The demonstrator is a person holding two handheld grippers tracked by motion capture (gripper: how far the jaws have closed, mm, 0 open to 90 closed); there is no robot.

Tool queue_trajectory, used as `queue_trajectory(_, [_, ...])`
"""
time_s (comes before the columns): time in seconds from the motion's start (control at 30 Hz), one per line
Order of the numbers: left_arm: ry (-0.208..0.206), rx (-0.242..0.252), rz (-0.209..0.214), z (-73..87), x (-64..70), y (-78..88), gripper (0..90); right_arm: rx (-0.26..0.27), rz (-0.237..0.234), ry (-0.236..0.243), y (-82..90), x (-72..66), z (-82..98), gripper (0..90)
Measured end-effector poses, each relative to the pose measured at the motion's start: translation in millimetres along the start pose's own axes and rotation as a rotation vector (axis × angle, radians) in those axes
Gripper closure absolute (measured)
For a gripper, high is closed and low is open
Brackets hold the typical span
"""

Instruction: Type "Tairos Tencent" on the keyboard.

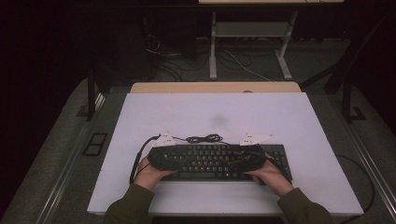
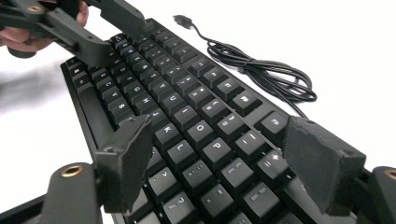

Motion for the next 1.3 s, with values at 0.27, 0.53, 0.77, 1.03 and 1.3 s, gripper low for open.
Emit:
queue_trajectory(0.27, [-0.009,0.023,-0.012,2.9,1.1,9.1,31.0,0.032,0.027,0.001,18.0,6.3,4.4,20.2])
queue_trajectory(0.53, [-0.007,0.039,-0.024,10.2,0.4,18.9,22.4,0.051,0.047,0.0,36.8,11.5,13.9,18.9])
queue_trajectory(0.77, [0.003,0.048,-0.033,18.9,-1.4,28.3,17.8,0.069,0.055,-0.011,49.7,14.2,21.9,18.9])
queue_trajectory(1.03, [0.01,0.056,-0.043,23.7,-1.5,34.3,15.6,0.101,0.079,-0.015,66.8,18.4,29.1,18.6])
queue_trajectory(1.3, [0.009,0.055,-0.063,29.4,-3.3,41.1,13.8,0.116,0.087,-0.012,80.3,21.2,36.6,18.2])
Point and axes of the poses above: each handheld gripper's, and its own axes: y roughly backward along the jaws, z roughly out of its underside, x roughly to its right, the point moved 6 cm from there along -y, roughly forward along the jaws, and after that the axes turned 7 degrees about -z, right-handed, at the moved point
